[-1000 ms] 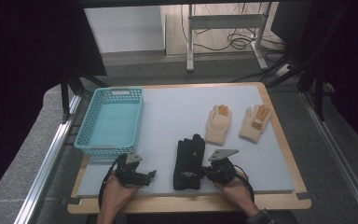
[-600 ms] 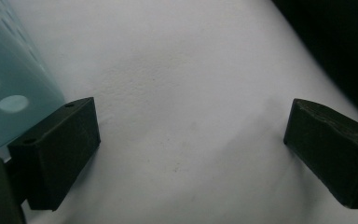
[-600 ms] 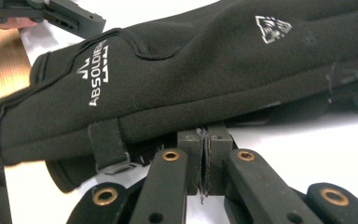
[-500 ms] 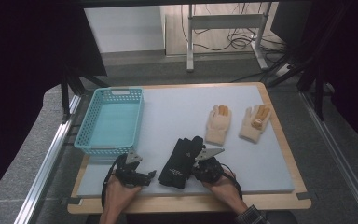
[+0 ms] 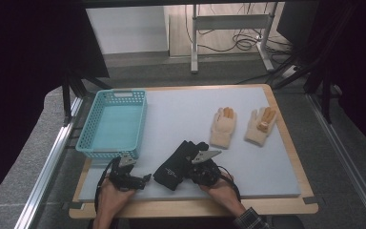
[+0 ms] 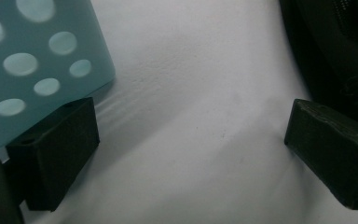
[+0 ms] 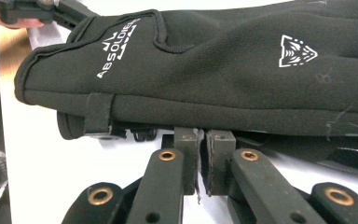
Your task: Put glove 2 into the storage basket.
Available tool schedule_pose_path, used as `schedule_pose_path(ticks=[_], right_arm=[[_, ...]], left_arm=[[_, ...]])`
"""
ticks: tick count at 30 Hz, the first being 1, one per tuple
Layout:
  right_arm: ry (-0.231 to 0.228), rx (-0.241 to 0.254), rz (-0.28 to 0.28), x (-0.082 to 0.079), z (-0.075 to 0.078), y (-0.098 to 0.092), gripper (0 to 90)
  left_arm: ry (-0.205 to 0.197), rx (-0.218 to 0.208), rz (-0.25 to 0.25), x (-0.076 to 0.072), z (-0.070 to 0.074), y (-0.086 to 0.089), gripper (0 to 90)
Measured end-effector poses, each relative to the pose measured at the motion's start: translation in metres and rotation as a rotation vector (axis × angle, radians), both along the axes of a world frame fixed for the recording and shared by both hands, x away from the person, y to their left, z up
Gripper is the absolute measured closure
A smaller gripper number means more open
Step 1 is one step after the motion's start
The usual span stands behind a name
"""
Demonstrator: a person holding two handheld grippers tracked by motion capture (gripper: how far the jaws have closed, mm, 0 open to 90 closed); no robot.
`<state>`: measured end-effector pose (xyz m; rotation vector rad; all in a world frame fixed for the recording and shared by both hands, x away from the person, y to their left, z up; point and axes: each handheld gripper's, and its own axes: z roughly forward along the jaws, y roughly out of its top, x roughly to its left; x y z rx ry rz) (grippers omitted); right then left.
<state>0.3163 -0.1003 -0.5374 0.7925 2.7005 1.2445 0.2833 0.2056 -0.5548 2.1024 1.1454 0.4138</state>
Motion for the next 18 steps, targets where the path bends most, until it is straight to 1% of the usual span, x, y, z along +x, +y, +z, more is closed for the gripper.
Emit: schedule_pose_path(ticks=[3,5,6,8,10,12,15,16,18], right_arm=[[-0.015,-0.003,-0.009,-0.002,0.003,-0.007,81.2],[-0.026,0.001,-0.022,-0.001,0.006,-0.014,79.9],[-0.029,0.001,-0.031,-0.001,0.008,-0.019,78.1],[-0.058,-0.01,-0.064,0.001,0.011,-0.03,74.0],[-0.07,-0.007,-0.091,0.003,0.014,-0.04,70.3],[-0.089,-0.004,-0.133,0.006,0.018,-0.054,64.5],[-0.11,-0.007,-0.18,0.009,0.021,-0.071,54.0],[-0.117,-0.009,-0.203,0.011,0.022,-0.079,50.5],[-0.127,-0.014,-0.234,0.014,0.023,-0.09,45.0]], left_arm=[[-0.004,-0.004,0.005,-0.001,-0.001,0.0,2.7],[-0.007,-0.005,0.008,-0.001,-0.001,0.0,2.6],[-0.008,-0.006,0.009,-0.001,-0.001,-0.001,2.5],[-0.009,-0.006,0.012,-0.001,-0.001,-0.001,2.4],[-0.009,-0.007,0.013,-0.002,-0.001,-0.001,2.4],[-0.009,-0.007,0.014,-0.002,-0.001,-0.001,2.4],[-0.011,-0.011,0.015,-0.002,-0.002,-0.001,2.4],[-0.012,-0.012,0.016,-0.002,-0.002,-0.001,2.4],[-0.013,-0.012,0.017,-0.002,-0.002,-0.001,2.4]])
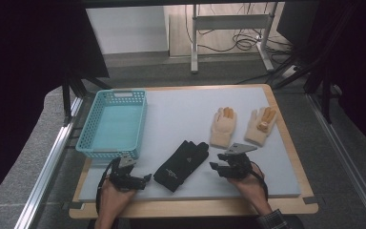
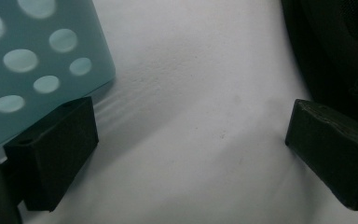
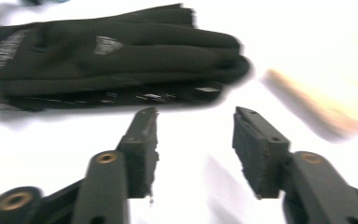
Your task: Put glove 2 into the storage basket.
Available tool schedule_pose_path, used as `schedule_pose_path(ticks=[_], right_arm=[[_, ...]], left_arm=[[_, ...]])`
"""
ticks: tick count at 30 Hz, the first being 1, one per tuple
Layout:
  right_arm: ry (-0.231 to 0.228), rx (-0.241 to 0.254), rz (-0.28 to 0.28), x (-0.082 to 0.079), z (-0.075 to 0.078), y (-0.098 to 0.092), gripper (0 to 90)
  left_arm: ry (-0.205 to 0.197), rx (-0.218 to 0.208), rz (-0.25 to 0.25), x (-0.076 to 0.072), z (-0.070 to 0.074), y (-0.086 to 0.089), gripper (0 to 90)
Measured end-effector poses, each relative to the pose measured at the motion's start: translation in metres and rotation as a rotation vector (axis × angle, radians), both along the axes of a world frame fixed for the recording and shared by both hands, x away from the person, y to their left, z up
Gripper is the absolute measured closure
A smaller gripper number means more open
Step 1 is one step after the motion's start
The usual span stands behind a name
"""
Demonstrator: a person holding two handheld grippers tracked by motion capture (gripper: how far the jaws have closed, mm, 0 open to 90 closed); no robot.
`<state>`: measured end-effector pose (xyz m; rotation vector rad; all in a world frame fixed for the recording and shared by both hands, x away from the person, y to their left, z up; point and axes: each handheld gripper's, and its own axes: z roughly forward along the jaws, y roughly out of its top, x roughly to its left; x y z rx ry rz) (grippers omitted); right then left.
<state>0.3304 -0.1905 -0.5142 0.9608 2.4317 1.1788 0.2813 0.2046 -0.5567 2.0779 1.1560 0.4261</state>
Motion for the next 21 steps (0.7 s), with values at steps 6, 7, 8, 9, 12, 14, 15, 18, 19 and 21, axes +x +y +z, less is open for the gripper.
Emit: schedule_pose_path(ticks=[6,7,8,9,12,14,15,18,19,21], right_arm=[[0.016,-0.034,-0.095,0.009,-0.005,-0.034,28.4],[0.015,-0.041,-0.108,0.01,-0.006,-0.037,26.9],[0.01,-0.058,-0.122,0.011,-0.007,-0.042,25.2],[0.007,-0.069,-0.13,0.011,-0.008,-0.044,23.9],[0.006,-0.091,-0.155,0.013,-0.011,-0.051,20.1],[0.005,-0.108,-0.162,0.014,-0.014,-0.052,18.8],[-0.002,-0.126,-0.159,0.014,-0.017,-0.053,17.6],[-0.008,-0.112,-0.16,0.013,-0.018,-0.053,17.4],[-0.009,-0.114,-0.161,0.013,-0.018,-0.053,17.4],[-0.01,-0.111,-0.161,0.013,-0.018,-0.053,17.4]], left_arm=[[-0.005,-0.003,0.001,-0.001,0.0,0.0,2.6],[-0.006,-0.003,0.001,-0.001,0.0,0.0,2.7],[-0.006,-0.004,0.002,-0.001,0.0,0.0,2.7],[-0.007,-0.004,0.002,-0.001,0.0,0.0,2.7],[-0.008,-0.003,0.002,-0.001,-0.001,0.0,2.7],[-0.008,-0.004,0.002,-0.001,-0.001,0.0,2.8],[-0.007,-0.005,0.002,-0.001,-0.001,0.0,2.8],[-0.005,-0.004,0.002,-0.001,0.0,0.0,2.8],[-0.005,-0.004,0.002,-0.001,0.0,0.0,2.8],[-0.002,-0.003,0.001,0.0,0.0,0.0,2.8]])
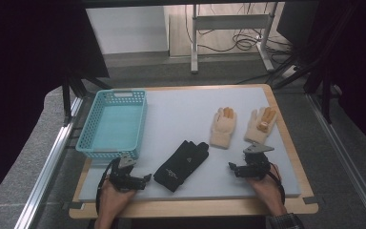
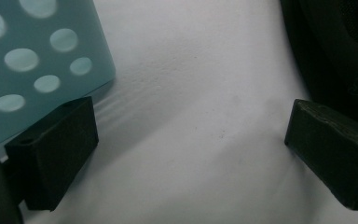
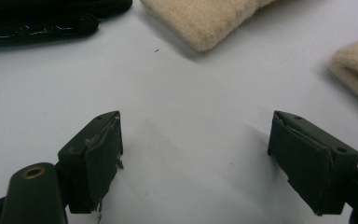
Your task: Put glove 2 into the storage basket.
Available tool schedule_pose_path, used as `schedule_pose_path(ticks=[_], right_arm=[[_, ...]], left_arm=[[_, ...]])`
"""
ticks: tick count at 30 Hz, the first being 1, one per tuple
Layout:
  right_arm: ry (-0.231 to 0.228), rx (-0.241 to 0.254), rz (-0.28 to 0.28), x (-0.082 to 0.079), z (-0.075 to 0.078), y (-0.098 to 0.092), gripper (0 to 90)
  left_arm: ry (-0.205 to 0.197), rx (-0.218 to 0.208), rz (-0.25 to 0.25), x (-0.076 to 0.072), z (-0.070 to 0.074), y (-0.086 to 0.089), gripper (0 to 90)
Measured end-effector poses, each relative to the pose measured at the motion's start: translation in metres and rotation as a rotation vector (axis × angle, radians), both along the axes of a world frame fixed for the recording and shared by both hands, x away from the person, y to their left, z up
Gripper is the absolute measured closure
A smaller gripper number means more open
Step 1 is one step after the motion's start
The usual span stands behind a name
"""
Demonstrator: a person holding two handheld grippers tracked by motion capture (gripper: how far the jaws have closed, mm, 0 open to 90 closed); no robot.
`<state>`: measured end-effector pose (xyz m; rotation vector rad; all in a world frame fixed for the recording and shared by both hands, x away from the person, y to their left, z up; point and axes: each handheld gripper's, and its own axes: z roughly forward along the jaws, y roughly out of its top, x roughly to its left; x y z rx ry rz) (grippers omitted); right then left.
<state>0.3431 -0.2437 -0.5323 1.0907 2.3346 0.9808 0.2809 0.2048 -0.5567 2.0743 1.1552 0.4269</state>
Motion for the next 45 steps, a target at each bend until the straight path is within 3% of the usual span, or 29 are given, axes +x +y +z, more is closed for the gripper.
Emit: schedule_pose_path(ticks=[7,11,17,22,25,39,42,45], right_arm=[[-0.003,0.0,-0.002,0.0,0.0,0.0,17.4],[-0.003,0.0,-0.003,0.0,0.0,0.0,17.4],[-0.003,0.0,-0.003,0.0,0.0,0.0,17.4],[-0.003,0.0,-0.002,0.0,0.0,0.0,17.4],[-0.003,0.0,-0.002,0.0,0.0,0.0,17.4],[-0.003,0.001,-0.003,0.0,0.0,0.0,17.4],[-0.003,0.0,-0.001,0.0,0.0,0.0,17.4],[-0.002,0.0,-0.001,0.0,0.0,0.0,17.4]], left_arm=[[0.008,0.003,0.001,0.0,0.002,0.0,3.8],[0.034,-0.012,-0.012,-0.006,0.008,-0.001,5.0],[0.019,-0.009,-0.047,-0.016,0.03,-0.005,4.9],[0.024,-0.023,-0.09,-0.017,0.046,-0.022,3.9],[0.042,-0.05,-0.113,-0.014,0.048,-0.036,2.8],[0.148,-0.065,-0.17,0.032,0.048,-0.092,0.0],[0.158,-0.053,-0.175,0.042,0.046,-0.102,0.0],[0.177,-0.013,-0.171,0.05,0.041,-0.114,0.0]])
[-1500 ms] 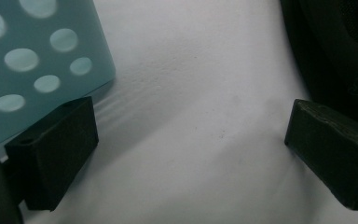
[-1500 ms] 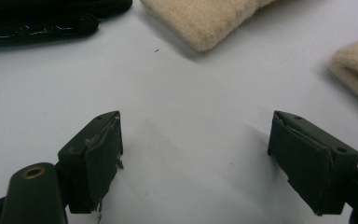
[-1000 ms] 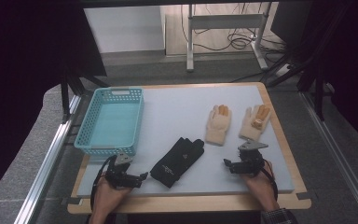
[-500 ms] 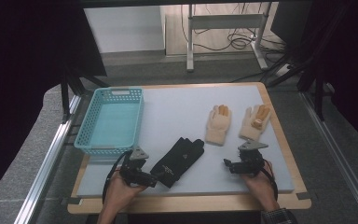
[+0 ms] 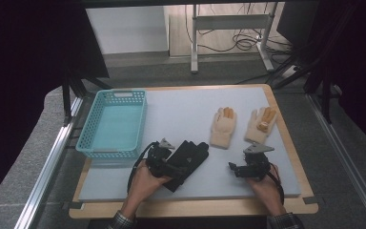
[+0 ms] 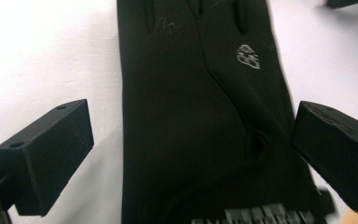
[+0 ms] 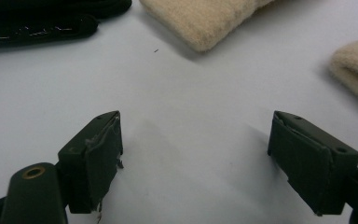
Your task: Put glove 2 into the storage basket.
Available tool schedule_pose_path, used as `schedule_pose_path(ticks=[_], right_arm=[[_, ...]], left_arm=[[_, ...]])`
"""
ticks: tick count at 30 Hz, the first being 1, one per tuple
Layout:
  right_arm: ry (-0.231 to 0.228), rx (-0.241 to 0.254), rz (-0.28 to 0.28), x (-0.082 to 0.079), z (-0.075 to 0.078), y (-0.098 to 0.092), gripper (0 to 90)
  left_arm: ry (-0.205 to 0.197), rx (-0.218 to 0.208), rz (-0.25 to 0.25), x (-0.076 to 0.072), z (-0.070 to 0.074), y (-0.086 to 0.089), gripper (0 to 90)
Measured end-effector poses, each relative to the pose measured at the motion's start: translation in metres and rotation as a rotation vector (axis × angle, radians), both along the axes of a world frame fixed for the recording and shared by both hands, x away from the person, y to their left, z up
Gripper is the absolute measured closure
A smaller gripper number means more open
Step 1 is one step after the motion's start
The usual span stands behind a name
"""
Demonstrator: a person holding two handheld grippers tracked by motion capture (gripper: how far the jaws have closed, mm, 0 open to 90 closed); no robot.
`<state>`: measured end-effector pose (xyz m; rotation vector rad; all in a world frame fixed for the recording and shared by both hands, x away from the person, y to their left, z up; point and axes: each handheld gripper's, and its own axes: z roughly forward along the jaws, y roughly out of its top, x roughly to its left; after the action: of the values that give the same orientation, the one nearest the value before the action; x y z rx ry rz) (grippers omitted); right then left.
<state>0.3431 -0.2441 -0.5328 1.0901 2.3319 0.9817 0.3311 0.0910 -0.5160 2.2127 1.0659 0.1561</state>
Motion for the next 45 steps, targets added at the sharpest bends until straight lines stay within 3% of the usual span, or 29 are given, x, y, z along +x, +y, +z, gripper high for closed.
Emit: schedule_pose_path(ticks=[3,7,10,15,22,25,28,32,45], right_arm=[[0.0,0.0,0.0,0.0,0.0,0.0,17.4],[0.0,0.0,0.0,0.0,0.0,0.0,17.4],[0.0,0.0,0.0,0.0,0.0,0.0,17.4],[-0.001,-0.001,0.0,0.0,0.0,0.0,17.4],[-0.001,-0.001,0.0,0.0,0.0,0.0,17.4],[-0.001,-0.001,0.0,0.0,0.0,0.0,17.4],[-0.001,-0.001,0.0,0.0,0.0,0.0,17.4],[0.0,-0.001,0.0,0.0,0.0,0.0,17.4],[0.0,0.0,0.0,0.0,0.0,0.0,17.4]], left_arm=[[0.015,0.033,-0.014,0.005,-0.007,-0.011,0.0],[0.034,0.078,-0.04,0.001,-0.012,-0.023,0.0],[-0.019,0.18,-0.053,-0.006,-0.015,-0.033,0.0],[-0.01,0.166,-0.034,-0.005,-0.013,-0.028,4.5],[-0.027,0.154,-0.009,-0.004,-0.007,-0.015,35.7],[-0.06,0.189,-0.007,-0.006,-0.004,-0.014,53.2],[-0.058,0.186,-0.01,-0.005,-0.001,-0.012,61.6],[-0.028,0.13,0.0,-0.001,0.001,-0.005,64.1],[-0.065,0.123,0.047,0.016,0.033,0.011,63.3]])
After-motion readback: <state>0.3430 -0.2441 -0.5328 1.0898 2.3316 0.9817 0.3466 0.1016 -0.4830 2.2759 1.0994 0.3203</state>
